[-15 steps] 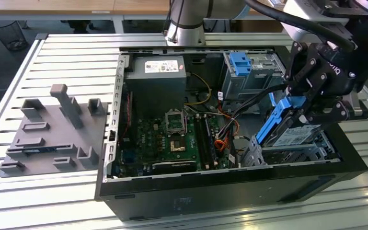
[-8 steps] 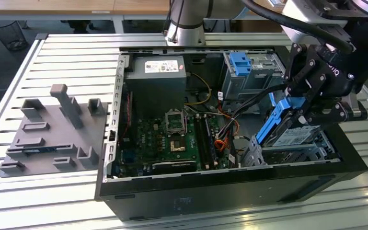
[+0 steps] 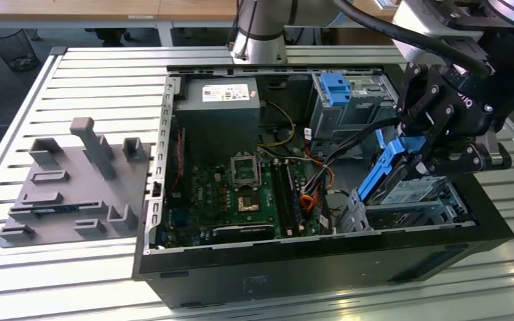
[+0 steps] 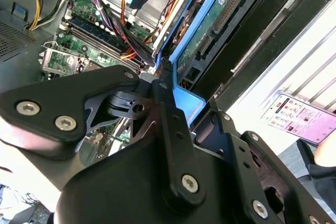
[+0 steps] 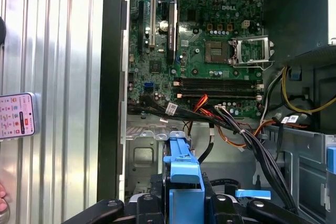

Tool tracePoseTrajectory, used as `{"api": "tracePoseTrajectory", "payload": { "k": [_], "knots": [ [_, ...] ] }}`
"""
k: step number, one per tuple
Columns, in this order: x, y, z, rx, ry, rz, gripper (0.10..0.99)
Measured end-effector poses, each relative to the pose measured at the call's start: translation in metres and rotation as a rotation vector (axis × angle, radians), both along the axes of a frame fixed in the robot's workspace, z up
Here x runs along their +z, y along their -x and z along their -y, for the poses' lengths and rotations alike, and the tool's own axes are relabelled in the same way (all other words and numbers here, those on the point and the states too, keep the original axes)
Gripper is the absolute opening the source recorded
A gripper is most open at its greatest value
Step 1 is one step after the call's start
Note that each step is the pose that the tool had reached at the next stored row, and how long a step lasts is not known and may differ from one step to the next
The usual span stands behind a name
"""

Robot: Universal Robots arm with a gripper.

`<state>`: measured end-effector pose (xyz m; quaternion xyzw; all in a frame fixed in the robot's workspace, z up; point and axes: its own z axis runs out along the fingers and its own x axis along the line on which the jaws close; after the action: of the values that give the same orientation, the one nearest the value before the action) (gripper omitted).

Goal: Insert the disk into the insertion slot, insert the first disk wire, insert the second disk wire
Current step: 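Insert the disk into the insertion slot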

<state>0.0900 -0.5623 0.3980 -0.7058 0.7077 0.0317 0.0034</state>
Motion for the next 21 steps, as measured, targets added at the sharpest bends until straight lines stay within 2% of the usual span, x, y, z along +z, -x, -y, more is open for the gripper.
{"api": "tracePoseTrajectory", "payload": {
  "k": [21],
  "knots": [
    [-0.0045,0.0000,0.0000,0.000,0.000,0.0000,0.365]
  ]
}}
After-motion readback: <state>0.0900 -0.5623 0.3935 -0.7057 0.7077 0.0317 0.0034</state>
